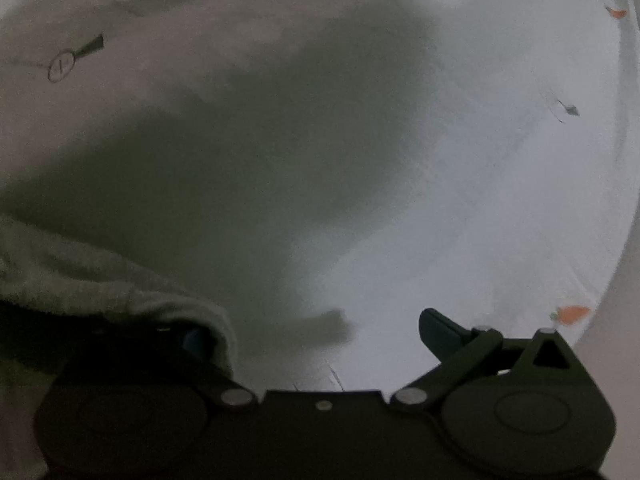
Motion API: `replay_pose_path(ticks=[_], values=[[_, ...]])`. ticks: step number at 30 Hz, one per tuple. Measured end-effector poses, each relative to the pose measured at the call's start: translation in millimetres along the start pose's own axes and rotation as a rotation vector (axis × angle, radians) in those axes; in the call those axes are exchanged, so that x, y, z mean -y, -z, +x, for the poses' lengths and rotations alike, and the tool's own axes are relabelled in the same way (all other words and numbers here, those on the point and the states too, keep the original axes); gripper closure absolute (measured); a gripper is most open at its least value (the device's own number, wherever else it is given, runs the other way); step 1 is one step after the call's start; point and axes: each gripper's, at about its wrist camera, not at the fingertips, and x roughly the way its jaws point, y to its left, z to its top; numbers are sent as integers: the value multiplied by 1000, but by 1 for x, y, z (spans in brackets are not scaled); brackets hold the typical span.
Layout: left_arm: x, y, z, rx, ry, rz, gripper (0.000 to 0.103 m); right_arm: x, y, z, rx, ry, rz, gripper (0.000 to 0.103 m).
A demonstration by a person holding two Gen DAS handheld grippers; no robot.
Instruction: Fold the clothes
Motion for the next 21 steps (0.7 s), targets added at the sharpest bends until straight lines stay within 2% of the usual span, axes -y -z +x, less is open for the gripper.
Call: replay_pose_path(ticks=[1, 3, 5, 6, 9, 12, 15, 21], values=[[-2, -4, 15, -52, 6, -46, 13, -7, 0, 7, -4, -10, -3, 0], [-9, 0, 38, -170, 27, -127, 13, -23, 6, 28, -74, -39, -39, 0], [-14, 6, 50, -246, 52, -163, 13, -38, 16, 48, -187, -87, -86, 0], [-17, 8, 50, -258, 68, -167, 13, -43, 21, 55, -230, -109, -101, 0], [-25, 4, 43, -267, 135, -177, 13, -40, 29, 52, -271, -148, -65, 0], [-39, -3, 27, -260, 213, -245, 12, -28, 32, 43, -296, -174, -3, 0], [-52, -8, 4, -236, 258, -306, 8, -12, 31, 28, -303, -202, 70, 0], [-91, 10, -54, -246, 175, -286, 8, 8, 34, -37, -277, -231, 174, 0]])
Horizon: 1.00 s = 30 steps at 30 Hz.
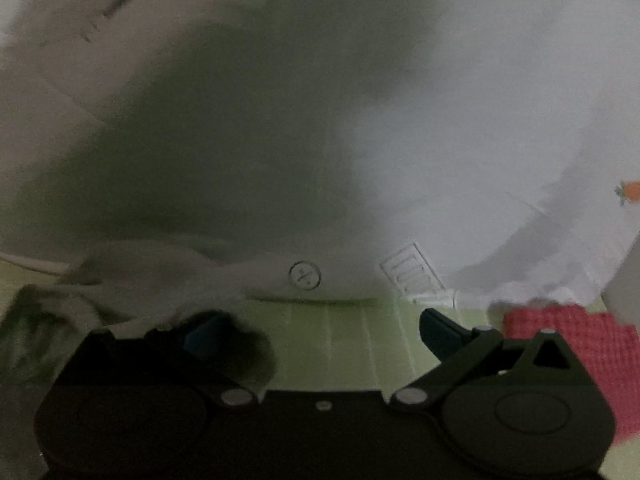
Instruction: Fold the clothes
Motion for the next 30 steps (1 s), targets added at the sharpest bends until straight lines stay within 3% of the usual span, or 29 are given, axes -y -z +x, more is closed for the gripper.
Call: replay_pose_path(ticks=[7, 12, 19, 24, 26, 30], values=[[-70, 46, -84, -25, -163, -47, 8, 7, 39, -63, -24, -6, 43, 0], [-138, 79, -124, -35, -279, -206, 8, 1, 76, -101, -93, -67, 81, 0], [-200, 109, -167, -51, -314, -372, 8, -37, 149, -148, -261, -198, 84, 0], [-248, 116, -188, -53, -329, -437, 8, -75, 187, -182, -301, -295, 50, 0], [-269, 118, -195, -55, -339, -447, 8, -88, 195, -191, -315, -277, 53, 0], [-311, 113, -201, -51, -367, -424, 8, -116, 204, -200, -281, -117, 48, 0]])
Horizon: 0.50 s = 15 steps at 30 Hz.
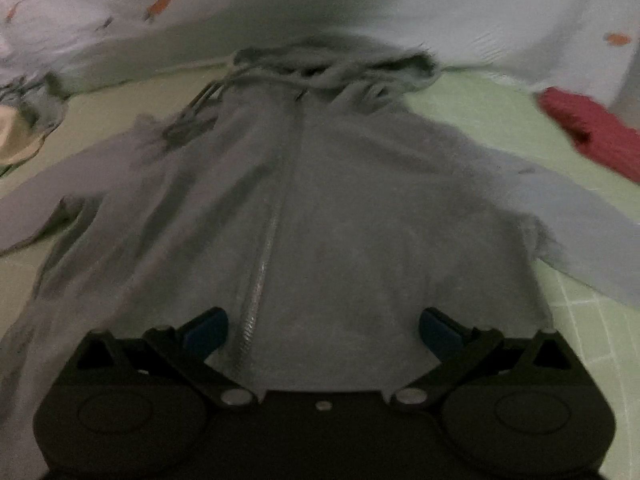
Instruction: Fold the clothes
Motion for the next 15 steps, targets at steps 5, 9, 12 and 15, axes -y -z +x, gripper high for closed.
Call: replay_pose_path(ticks=[5, 9, 12, 15], values=[[-37, -34, 17, 29, -27, -7, 8, -16, 10, -4, 60, 131, 125, 0], [-53, -60, 32, 68, -50, 30, 8, -27, 20, -7, 109, 204, 170, 0], [-66, -80, 39, 104, -36, 1, 8, -31, 26, -8, 147, 236, 189, 0], [-83, -98, 39, 155, 36, -99, 9, -33, 28, -9, 165, 250, 194, 0]])
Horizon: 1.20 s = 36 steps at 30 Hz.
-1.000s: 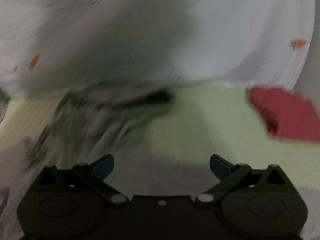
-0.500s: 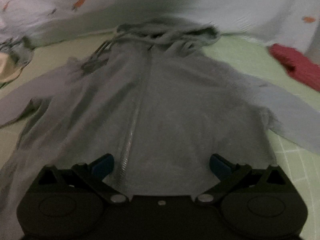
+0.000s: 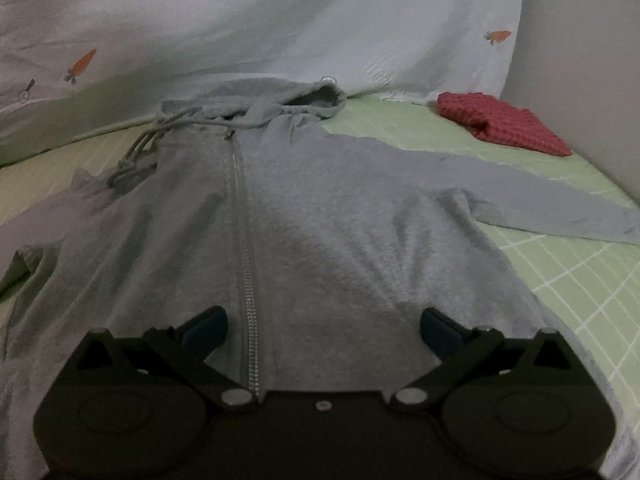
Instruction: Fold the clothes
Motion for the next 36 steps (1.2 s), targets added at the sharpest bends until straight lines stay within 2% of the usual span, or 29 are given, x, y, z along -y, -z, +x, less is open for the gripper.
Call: replay_pose_path(ticks=[1, 3, 4, 5, 7, 9, 11, 15, 16, 17, 20, 22, 27, 32, 34, 36], values=[[-6, -7, -2, 22, 31, -45, 10, 0, 0, 0, -1, 1, 2, 0], [-15, -16, -5, 49, 59, -104, 17, 0, -1, 1, -4, 0, 6, 0], [-20, -20, -6, 60, 69, -129, 26, 0, -2, 1, -4, 1, 6, 0], [-20, -21, -4, 52, 65, -123, 30, -1, -1, 1, -3, 3, 7, 0], [-18, -23, 5, 15, 41, -76, 45, -3, -1, 1, 0, 6, 9, 0], [-13, -20, 11, -6, 46, -38, 45, -3, -1, 2, 2, 6, 10, 0], [-8, -15, 16, 6, 35, -1, 43, -3, 0, 2, 3, 6, 10, 0], [10, -5, 22, 33, -23, 131, 44, -3, 0, 1, 5, 5, 10, 0], [13, -4, 22, 36, -28, 149, 54, -3, 0, 1, 5, 4, 11, 0], [13, -3, 22, 34, -26, 152, 72, -3, 0, 1, 6, 4, 12, 0], [8, 0, 19, 36, -48, 112, 92, -3, 0, 1, 7, 2, 13, 0], [3, 1, 14, 49, -67, 94, 92, -2, 0, 1, 7, 1, 14, 0], [-5, 6, -22, 154, -117, 103, 93, -2, 0, 1, 8, -2, 15, 0], [-12, 15, -59, 246, -201, 119, 93, -1, 0, 1, 9, -6, 14, 0], [-16, 21, -61, 238, -222, 115, 92, -1, 0, 1, 9, -7, 14, 0], [-23, 25, -55, 192, -241, 93, 92, -1, 0, 1, 9, -7, 14, 0]])
